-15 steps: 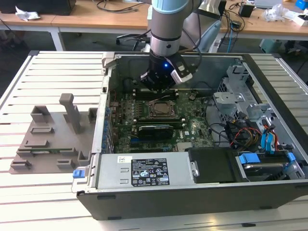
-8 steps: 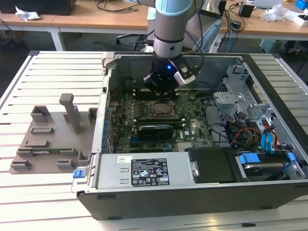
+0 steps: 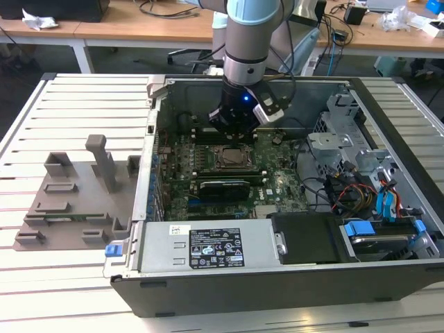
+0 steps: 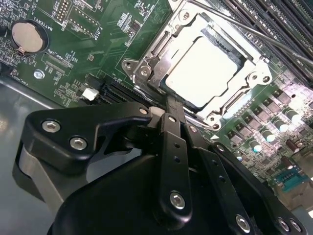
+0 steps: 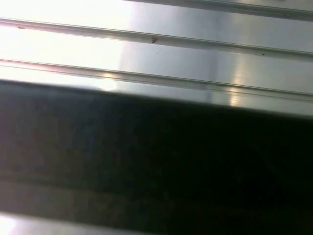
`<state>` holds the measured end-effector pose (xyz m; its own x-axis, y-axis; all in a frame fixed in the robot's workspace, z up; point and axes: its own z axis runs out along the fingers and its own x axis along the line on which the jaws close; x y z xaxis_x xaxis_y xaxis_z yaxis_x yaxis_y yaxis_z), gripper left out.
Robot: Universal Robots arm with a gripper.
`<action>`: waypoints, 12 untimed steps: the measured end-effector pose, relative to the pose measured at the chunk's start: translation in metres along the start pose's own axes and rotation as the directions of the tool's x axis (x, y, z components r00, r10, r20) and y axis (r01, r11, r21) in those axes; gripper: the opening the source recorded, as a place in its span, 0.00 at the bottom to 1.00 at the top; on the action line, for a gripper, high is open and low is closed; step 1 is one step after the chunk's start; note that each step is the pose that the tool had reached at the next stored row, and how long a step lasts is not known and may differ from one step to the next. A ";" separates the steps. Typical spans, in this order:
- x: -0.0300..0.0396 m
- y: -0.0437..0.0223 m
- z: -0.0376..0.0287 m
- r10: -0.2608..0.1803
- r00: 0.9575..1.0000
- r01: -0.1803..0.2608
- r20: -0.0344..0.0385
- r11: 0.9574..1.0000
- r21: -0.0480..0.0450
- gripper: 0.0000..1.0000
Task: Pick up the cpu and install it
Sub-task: 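Install the first cpu locking lever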
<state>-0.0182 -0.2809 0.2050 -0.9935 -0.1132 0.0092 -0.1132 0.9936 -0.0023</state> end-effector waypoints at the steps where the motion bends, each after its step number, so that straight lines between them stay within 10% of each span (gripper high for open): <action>1: -0.0001 0.0001 0.0001 0.000 1.000 0.000 0.000 1.000 0.000 0.11; 12: -0.0068 -0.0007 0.0001 0.000 1.000 0.000 0.000 1.000 -0.001 0.11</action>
<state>-0.0113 -0.2808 0.2048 -0.9935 -0.1132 0.0090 -0.1132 0.9936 -0.0016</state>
